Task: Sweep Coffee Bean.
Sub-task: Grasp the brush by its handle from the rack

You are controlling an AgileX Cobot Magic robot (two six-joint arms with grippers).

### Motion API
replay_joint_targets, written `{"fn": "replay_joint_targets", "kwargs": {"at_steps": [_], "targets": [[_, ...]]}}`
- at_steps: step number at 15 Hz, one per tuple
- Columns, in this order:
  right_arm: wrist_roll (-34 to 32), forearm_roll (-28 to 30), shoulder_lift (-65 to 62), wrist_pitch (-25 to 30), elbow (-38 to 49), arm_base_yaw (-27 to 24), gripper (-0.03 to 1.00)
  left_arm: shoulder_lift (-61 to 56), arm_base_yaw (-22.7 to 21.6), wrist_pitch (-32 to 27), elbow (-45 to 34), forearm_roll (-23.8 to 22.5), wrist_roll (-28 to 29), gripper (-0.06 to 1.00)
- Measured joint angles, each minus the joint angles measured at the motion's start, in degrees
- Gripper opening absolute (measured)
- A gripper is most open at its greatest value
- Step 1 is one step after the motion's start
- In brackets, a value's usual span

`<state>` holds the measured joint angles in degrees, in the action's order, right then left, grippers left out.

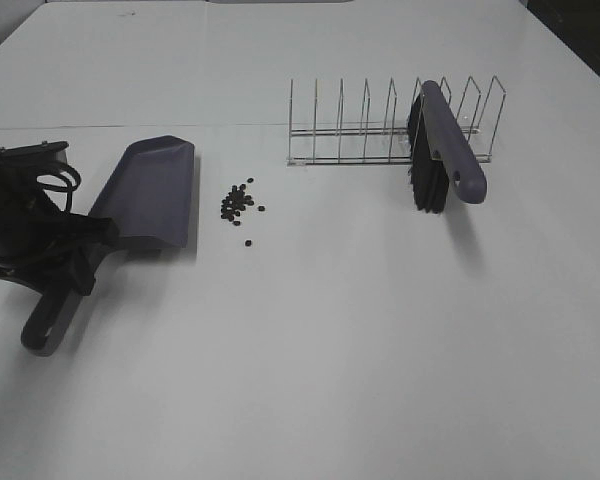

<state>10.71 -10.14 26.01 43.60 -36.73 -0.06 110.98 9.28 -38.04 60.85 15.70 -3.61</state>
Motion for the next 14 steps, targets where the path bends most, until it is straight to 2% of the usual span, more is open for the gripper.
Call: {"fn": "replay_joint_targets", "kwargs": {"at_steps": [3, 5, 6, 7, 8, 13, 14], "targets": [[5.79, -3.21, 18.56, -0.92, -12.15, 0.0, 0.77, 0.0, 0.0, -0.06, 0.0, 0.0, 0.06, 0.34], [6.7, -4.3, 30.37, -0.46, -22.35, 0.0, 0.77, 0.0, 0.0, -0.06, 0.0, 0.0, 0.06, 0.34], [6.7, -4.47, 33.46, 0.11, -24.58, 0.0, 0.77, 0.0, 0.0, -0.06, 0.0, 0.0, 0.06, 0.34], [6.7, -4.58, 38.96, 1.78, -30.25, 0.0, 0.77, 0.0, 0.0, -0.06, 0.0, 0.0, 0.06, 0.34], [6.13, -5.16, 49.62, 5.84, -41.02, 0.0, 0.75, 0.0, 0.0, -0.11, 0.0, 0.0, 0.06, 0.34], [0.11, -5.27, 70.42, 15.24, -63.37, 0.17, 0.7, 0.0, 0.0, -0.11, 0.0, 0.0, 0.06, 0.34], [-1.49, -3.44, 74.83, 17.19, -68.01, 1.2, 0.7, 0.0, 0.0, -0.11, 0.0, 0.0, 0.06, 0.34]]}}
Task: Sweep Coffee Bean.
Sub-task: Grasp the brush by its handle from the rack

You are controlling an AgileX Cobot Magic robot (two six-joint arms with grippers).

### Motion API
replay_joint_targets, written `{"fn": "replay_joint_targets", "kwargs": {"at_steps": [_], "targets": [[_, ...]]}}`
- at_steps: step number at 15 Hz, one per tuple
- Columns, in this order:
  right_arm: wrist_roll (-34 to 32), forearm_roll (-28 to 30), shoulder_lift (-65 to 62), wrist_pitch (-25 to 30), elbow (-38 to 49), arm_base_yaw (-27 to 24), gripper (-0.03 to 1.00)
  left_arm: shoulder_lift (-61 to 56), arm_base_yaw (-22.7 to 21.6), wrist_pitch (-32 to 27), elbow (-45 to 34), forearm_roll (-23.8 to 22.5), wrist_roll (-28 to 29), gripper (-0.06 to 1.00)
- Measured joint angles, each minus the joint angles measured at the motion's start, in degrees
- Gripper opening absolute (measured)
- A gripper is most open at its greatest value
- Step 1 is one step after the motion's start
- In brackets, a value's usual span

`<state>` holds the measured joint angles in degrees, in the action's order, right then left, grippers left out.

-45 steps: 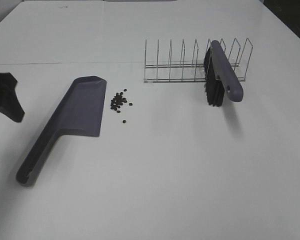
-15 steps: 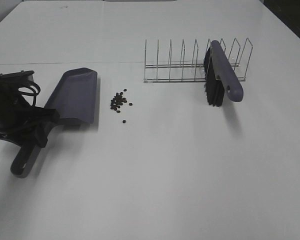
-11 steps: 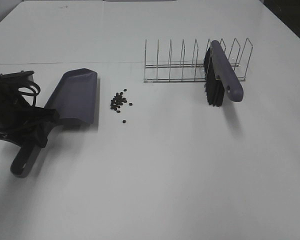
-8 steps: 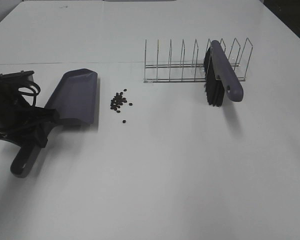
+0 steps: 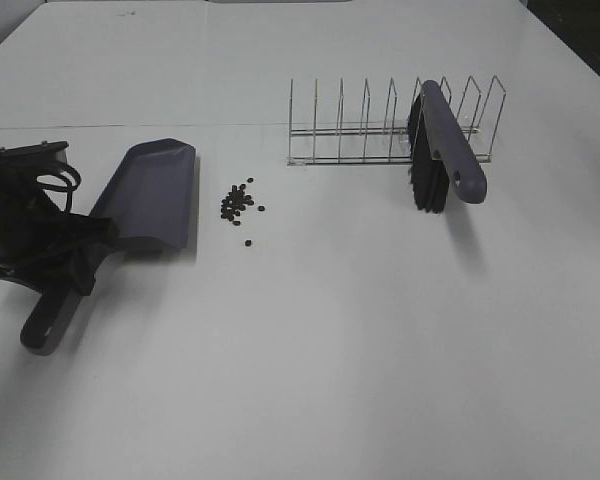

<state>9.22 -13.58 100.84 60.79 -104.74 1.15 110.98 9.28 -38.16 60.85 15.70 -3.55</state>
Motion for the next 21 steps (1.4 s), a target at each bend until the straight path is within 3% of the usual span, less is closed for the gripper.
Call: {"fn": "replay_joint_targets", "kwargs": {"at_steps": [4, 6, 8, 12, 17, 21], "targets": [[-8.42, 11.52, 15.47, 6.88, -16.62, 7.73, 0.68, 0.0, 0.0, 0.0, 0.0, 0.0, 0.0, 0.34], [-10.54, 11.92, 23.89, 8.71, -25.44, 9.63, 0.62, 0.0, 0.0, 0.0, 0.0, 0.06, 0.0, 0.34], [-11.86, 11.92, 28.53, 8.71, -28.71, 10.26, 0.58, 0.0, 0.0, 0.0, 0.0, 0.06, 0.0, 0.34], [-13.52, 13.58, 37.41, 9.05, -29.28, 10.26, 0.55, 0.0, 0.0, 0.0, 0.0, 0.06, 0.0, 0.34], [-15.64, 18.22, 41.71, 9.05, -29.62, 10.26, 0.54, 0.0, 0.0, 0.0, 0.0, 0.06, 0.0, 0.34], [-15.87, 18.62, 44.69, 7.45, -29.62, 10.26, 0.51, 0.0, 0.0, 0.0, 0.0, 0.06, 0.0, 0.34]]}}
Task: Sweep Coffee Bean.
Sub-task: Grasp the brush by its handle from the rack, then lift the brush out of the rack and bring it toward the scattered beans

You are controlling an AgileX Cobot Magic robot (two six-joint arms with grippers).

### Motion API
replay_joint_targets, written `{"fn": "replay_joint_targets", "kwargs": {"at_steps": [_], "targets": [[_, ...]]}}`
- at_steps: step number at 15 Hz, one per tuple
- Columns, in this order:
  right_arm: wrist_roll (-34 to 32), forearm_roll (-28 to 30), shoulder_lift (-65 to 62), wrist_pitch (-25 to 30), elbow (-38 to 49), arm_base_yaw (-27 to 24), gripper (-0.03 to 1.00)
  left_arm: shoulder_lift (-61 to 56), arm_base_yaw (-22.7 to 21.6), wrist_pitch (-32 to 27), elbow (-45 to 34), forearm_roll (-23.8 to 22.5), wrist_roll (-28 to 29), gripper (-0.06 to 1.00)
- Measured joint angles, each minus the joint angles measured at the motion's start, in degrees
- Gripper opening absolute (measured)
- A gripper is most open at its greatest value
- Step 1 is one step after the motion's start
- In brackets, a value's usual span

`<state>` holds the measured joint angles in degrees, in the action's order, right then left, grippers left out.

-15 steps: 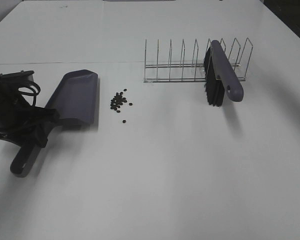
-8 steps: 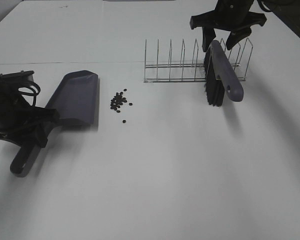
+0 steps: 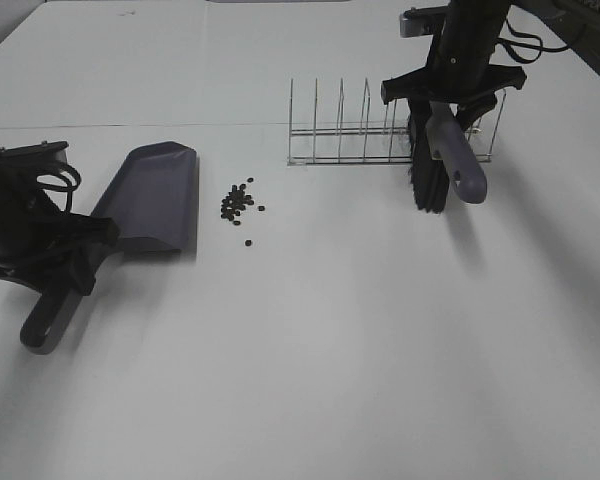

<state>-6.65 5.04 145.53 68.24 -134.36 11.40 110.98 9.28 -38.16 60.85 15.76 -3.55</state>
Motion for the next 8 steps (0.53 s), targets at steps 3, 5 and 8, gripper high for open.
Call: {"fn": "replay_joint_targets", "kwargs": {"at_steps": [3, 5, 8], "targets": [[-0.17, 0.29, 1.15, -1.78, 0.0, 0.0, 0.4, 0.0, 0.0, 0.0, 0.0, 0.0, 0.0, 0.34], [-0.46, 1.66, 1.2, -1.83, 0.0, -0.11, 0.32, 0.0, 0.0, 0.0, 0.0, 0.0, 0.0, 0.34], [-1.55, 1.89, 1.2, -1.83, 0.0, -0.17, 0.32, 0.0, 0.0, 0.0, 0.0, 0.0, 0.0, 0.34]]}}
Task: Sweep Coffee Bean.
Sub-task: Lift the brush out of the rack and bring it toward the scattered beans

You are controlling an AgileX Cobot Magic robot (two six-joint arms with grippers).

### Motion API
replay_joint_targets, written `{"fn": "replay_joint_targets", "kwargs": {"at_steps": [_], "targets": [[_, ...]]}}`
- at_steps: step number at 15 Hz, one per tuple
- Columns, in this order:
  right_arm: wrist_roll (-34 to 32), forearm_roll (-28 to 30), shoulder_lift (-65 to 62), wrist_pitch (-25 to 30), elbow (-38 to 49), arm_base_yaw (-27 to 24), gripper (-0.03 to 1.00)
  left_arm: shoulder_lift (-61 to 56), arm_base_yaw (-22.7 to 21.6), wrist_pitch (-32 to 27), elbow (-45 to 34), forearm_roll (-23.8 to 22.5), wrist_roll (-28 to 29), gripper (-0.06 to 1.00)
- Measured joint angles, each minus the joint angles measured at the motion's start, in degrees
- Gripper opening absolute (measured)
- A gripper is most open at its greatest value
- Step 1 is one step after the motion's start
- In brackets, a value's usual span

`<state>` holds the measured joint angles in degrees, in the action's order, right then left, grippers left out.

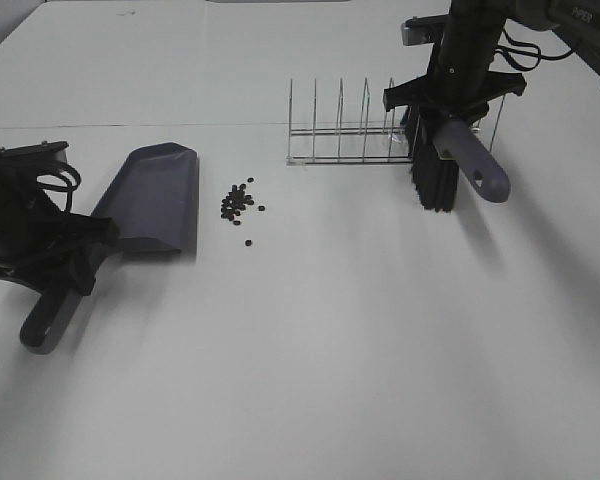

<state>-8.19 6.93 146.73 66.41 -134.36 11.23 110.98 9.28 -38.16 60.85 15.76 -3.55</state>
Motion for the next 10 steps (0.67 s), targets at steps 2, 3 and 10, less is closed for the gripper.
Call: {"fn": "replay_joint_targets", "kwargs": {"at_steps": [2, 3, 10], "targets": [[-0.11, 0.06, -0.17, 0.11, 0.0, 0.06, 0.32, 0.0, 0.0, 0.0, 0.0, 0.0, 0.0, 0.34], [-0.46, 0.23, -0.86, 0.46, 0.0, 0.06, 0.32, 0.0, 0.0, 0.0, 0.0, 0.0, 0.0, 0.34], [-1.89, 0.92, -17.13, 3.61, 0.0, 0.11, 0.31, -1.95, 0.0, -0.17, 0.0, 0.0, 0.69, 0.34]]}}
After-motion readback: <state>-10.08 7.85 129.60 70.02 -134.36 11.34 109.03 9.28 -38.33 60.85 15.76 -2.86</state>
